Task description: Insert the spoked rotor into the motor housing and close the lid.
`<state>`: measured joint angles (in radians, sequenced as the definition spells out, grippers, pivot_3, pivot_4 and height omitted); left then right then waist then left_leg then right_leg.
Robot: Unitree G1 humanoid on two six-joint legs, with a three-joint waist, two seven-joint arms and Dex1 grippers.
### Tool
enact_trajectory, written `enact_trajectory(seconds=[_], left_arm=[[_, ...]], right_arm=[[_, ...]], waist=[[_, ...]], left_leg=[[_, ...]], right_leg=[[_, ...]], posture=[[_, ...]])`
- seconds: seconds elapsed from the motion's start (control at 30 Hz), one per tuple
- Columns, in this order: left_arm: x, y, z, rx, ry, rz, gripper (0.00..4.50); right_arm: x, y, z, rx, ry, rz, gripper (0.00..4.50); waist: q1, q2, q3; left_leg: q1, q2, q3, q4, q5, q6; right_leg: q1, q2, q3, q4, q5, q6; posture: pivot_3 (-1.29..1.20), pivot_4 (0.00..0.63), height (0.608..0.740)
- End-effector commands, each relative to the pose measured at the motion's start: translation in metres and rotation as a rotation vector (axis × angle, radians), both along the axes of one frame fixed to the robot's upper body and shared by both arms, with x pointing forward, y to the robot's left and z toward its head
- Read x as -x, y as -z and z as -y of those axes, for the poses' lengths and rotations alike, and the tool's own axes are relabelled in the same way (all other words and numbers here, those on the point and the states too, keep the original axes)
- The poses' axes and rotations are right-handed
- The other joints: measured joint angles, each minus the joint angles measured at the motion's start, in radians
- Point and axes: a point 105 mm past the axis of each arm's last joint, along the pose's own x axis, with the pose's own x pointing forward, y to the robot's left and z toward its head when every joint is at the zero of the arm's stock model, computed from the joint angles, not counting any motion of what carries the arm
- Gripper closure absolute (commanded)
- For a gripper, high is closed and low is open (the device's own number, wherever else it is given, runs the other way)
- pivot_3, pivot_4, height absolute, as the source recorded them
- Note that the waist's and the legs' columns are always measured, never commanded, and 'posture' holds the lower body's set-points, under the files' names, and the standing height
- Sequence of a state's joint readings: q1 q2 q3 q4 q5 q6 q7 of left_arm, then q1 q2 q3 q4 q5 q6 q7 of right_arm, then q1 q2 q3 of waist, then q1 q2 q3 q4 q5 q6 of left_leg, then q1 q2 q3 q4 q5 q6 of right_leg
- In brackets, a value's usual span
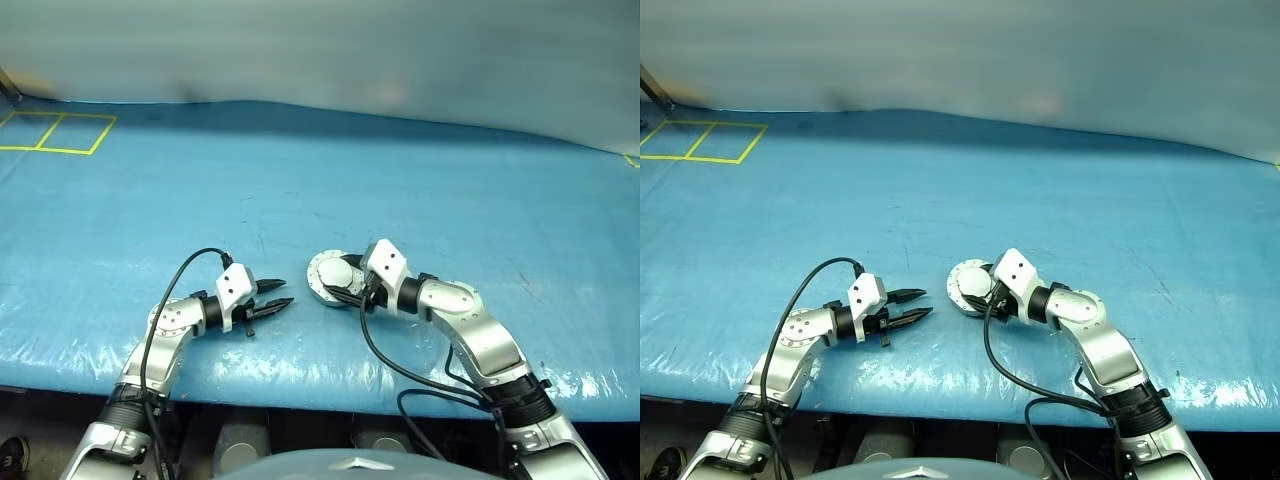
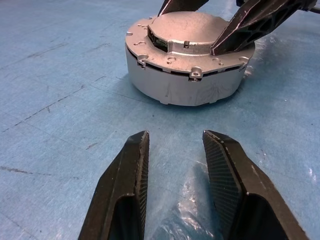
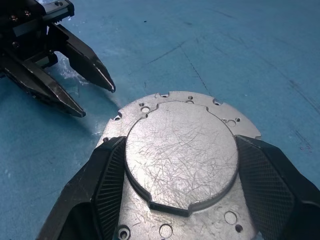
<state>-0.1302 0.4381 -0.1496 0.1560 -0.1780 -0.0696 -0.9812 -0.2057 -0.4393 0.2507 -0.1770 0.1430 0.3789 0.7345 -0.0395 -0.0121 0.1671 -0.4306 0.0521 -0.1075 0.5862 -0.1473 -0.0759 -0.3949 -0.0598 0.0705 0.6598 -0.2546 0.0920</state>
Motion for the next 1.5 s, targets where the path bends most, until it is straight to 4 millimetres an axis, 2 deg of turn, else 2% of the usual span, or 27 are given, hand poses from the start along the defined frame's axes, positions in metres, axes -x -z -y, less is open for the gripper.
enact_trajectory(seconds=[0.03, 0.4, 0.57, 0.67, 0.77, 0.8, 0.97, 1.17, 1.3, 1.47, 1.5], left_arm=[[0.0, -0.003, 0.0, 0.012, -0.006, 0.013, 2.7], [-0.003, -0.008, 0.004, 0.061, -0.012, -0.002, 2.7], [-0.009, -0.021, 0.01, 0.152, -0.032, 0.002, 2.7], [-0.018, -0.035, 0.012, 0.247, -0.064, 0.007, 3.36], [-0.023, -0.043, 0.024, 0.258, -0.025, 0.025, 4.35], [-0.024, -0.042, 0.027, 0.246, -0.012, 0.028, 4.46], [-0.027, -0.033, 0.04, 0.184, 0.042, 0.018, 4.46], [-0.017, -0.002, 0.045, -0.01, 0.127, -0.028, 4.46], [-0.017, -0.003, 0.051, 0.034, 0.127, -0.04, 4.46], [-0.016, 0.001, 0.053, -0.002, 0.143, -0.038, 4.46], [-0.016, 0.001, 0.053, -0.002, 0.142, -0.038, 4.49]], right_arm=[[-0.001, 0.003, 0.004, 0.05, 0.006, 0.012, 1.47], [-0.001, 0.019, 0.018, 0.167, 0.02, -0.058, 1.47], [0.001, 0.022, 0.018, 0.174, 0.014, -0.07, 1.47], [0.001, 0.022, 0.017, 0.167, 0.01, -0.072, 1.47], [0.001, 0.021, 0.016, 0.167, 0.01, -0.068, 1.47], [0.001, 0.021, 0.016, 0.167, 0.01, -0.067, 1.47], [0.0, 0.02, 0.015, 0.164, 0.019, -0.057, 1.47], [0.001, 0.02, 0.016, 0.156, 0.033, -0.053, 1.47], [0.001, 0.019, 0.014, 0.151, 0.036, -0.049, 1.47], [0.001, 0.016, 0.013, 0.11, 0.044, -0.058, 1.47], [0.001, 0.013, 0.012, 0.09, 0.045, -0.062, 1.12]], waist=[[0.0, 0.0, 0.0], [0.004, 0.0, 0.0], [0.005, 0.0, -0.001], [0.008, -0.001, -0.001], [0.009, -0.001, -0.001], [0.009, -0.001, -0.001], [0.006, -0.001, -0.001], [0.009, -0.001, -0.002], [0.011, -0.001, -0.003], [0.012, -0.001, -0.003], [0.012, -0.001, -0.003]], left_leg=[[0.0, 0.0, 0.0, 0.0, 0.0, 0.0], [0.0, 0.0, 0.0, 0.001, 0.0, 0.0], [0.0, 0.0, 0.0, 0.002, 0.0, 0.0], [0.0, 0.0, 0.0, 0.003, 0.0, 0.0], [0.0, 0.0, 0.0, 0.004, 0.0, 0.0], [0.0, 0.0, 0.0, 0.004, 0.0, 0.0], [0.0, -0.001, 0.0, 0.004, 0.0, 0.0], [0.0, -0.001, -0.001, 0.004, 0.0, 0.0], [0.001, -0.001, -0.001, 0.005, 0.0, 0.0], [0.001, -0.001, -0.001, 0.005, 0.0, 0.0], [0.001, -0.001, -0.001, 0.005, 0.0, 0.0]], right_leg=[[0.0, 0.0, 0.0, 0.0, 0.0, 0.0], [0.001, 0.0, 0.0, 0.0, 0.0, 0.0], [0.002, 0.0, 0.0, 0.0, 0.0, 0.0], [0.002, 0.0, 0.0, 0.0, 0.0, 0.001], [0.002, 0.0, 0.0, 0.0, 0.001, 0.001], [0.003, 0.0, 0.0, 0.0, 0.001, 0.001], [0.003, 0.0, 0.0, 0.0, 0.001, 0.001], [0.003, 0.0, 0.0, 0.0, 0.001, 0.002], [0.003, 0.0, 0.0, -0.001, 0.001, 0.001], [0.003, 0.0, 0.0, -0.001, 0.001, 0.001], [0.003, 0.0, 0.0, -0.001, 0.001, 0.001]], posture=[[0.0, 0.15, 0.74], [0.0, 0.15, 0.74], [0.0, 0.15, 0.74], [0.0, 0.15, 0.74], [0.0, 0.15, 0.74], [0.0, 0.15, 0.74], [0.0, 0.15, 0.74], [0.0, 0.15, 0.74], [0.0, 0.15, 0.74], [0.0, 0.15, 0.74], [0.0, 0.15, 0.74]])
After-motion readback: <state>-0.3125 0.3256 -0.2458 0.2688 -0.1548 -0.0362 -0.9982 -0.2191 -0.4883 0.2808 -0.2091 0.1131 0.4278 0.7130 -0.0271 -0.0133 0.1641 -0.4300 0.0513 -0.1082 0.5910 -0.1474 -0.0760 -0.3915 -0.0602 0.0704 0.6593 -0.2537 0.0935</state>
